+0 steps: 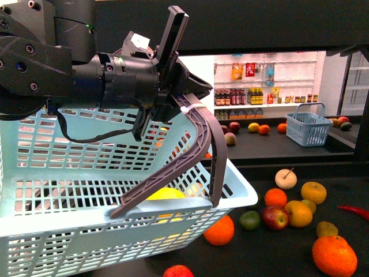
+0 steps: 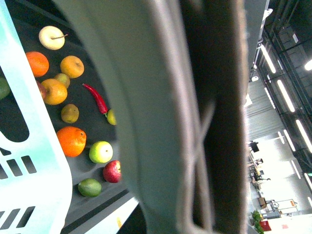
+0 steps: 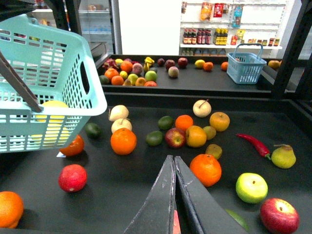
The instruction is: Pick lemon from shelf
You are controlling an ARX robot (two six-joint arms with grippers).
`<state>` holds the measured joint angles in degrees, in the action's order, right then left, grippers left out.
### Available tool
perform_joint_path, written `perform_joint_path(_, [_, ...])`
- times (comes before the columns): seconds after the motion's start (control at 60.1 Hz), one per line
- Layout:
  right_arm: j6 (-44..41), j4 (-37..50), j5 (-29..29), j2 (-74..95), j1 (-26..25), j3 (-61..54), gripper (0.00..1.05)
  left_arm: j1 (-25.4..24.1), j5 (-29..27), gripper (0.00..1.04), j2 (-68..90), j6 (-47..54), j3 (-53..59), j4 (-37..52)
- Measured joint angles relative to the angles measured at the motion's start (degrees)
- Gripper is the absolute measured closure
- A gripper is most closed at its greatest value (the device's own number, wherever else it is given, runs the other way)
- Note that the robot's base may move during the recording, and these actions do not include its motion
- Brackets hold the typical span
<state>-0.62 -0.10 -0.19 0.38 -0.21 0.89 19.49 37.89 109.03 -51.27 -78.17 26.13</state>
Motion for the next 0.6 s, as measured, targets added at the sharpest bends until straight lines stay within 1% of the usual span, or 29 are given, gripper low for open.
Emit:
perform_joint_path(0.067, [0.00, 0.00, -0.02, 0.00, 0.00, 0.00, 0.87, 0.02, 0.04, 0.99, 0.00, -0.02, 0.00, 0.00])
perform_joint_path(0.117, [0.00, 0.00, -0.02, -0.02, 0.00, 0.00, 0.80, 0.02, 0.04, 0.99, 0.00, -0.04, 0.00, 0.00])
perform_joint_path(0.15, [0.00, 0.00, -0.02, -0.02, 0.00, 0.00, 0.73, 0.02, 0.04, 0.99, 0.00, -0.04, 0.00, 0.00])
perform_joint_path(0.233, [0.00, 0.00, -0.02, -0.02, 0.00, 0.00, 0.61, 0.02, 0.02, 0.99, 0.00, 0.00, 0.00, 0.00])
perform_joint_path(0.3, [0.00, 0.00, -0.02, -0.02, 0.00, 0.00, 0.46, 0.02, 0.02, 0.99, 0.00, -0.02, 0.00, 0.00])
perform_joint_path(0.35, [0.00, 0.00, -0.02, -0.02, 0.00, 0.00, 0.32, 0.02, 0.02, 0.99, 0.00, -0.02, 0.00, 0.00])
perform_joint_path(0.466, [0.02, 0.00, -0.02, -0.02, 0.00, 0.00, 0.06, 0.02, 0.04, 0.99, 0.00, -0.02, 0.00, 0.00])
perform_joint_path(0.599, [0.11, 0.00, -0.02, -0.02, 0.00, 0.00, 0.07, 0.02, -0.22, 0.99, 0.00, -0.04, 0.00, 0.02])
